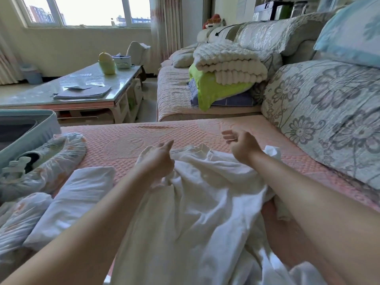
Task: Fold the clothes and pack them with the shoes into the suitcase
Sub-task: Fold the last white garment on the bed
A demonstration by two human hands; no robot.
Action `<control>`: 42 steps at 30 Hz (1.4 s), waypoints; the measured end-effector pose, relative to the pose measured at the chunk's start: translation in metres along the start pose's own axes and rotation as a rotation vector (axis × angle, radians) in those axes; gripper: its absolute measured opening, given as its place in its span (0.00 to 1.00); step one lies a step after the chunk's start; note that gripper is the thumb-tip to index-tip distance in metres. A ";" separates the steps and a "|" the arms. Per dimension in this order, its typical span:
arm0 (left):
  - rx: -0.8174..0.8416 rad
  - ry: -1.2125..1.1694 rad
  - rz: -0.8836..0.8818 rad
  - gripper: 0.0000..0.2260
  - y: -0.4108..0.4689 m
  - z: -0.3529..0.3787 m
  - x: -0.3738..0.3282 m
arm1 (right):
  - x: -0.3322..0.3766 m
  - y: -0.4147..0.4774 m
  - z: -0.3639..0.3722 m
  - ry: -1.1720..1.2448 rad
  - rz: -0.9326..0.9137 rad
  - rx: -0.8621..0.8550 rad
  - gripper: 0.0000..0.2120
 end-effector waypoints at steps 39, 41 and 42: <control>0.060 -0.007 0.520 0.25 -0.039 0.075 -0.240 | -0.116 -0.084 -0.152 -1.111 0.116 0.116 0.41; -0.011 0.181 0.501 0.27 -0.051 0.081 -0.233 | -0.105 -0.083 -0.139 -1.081 -0.050 0.164 0.42; -0.014 0.234 0.469 0.26 -0.055 0.084 -0.229 | -0.100 -0.081 -0.131 -1.047 -0.115 0.182 0.39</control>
Point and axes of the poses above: each hand's wrist, its own y-axis towards the middle knuckle, its own z-axis out of the palm, x = y × z, the point moved 1 cm from there along y, towards the middle knuckle, and after that the axes turned 3 degrees about z, right-handed, at the moved point
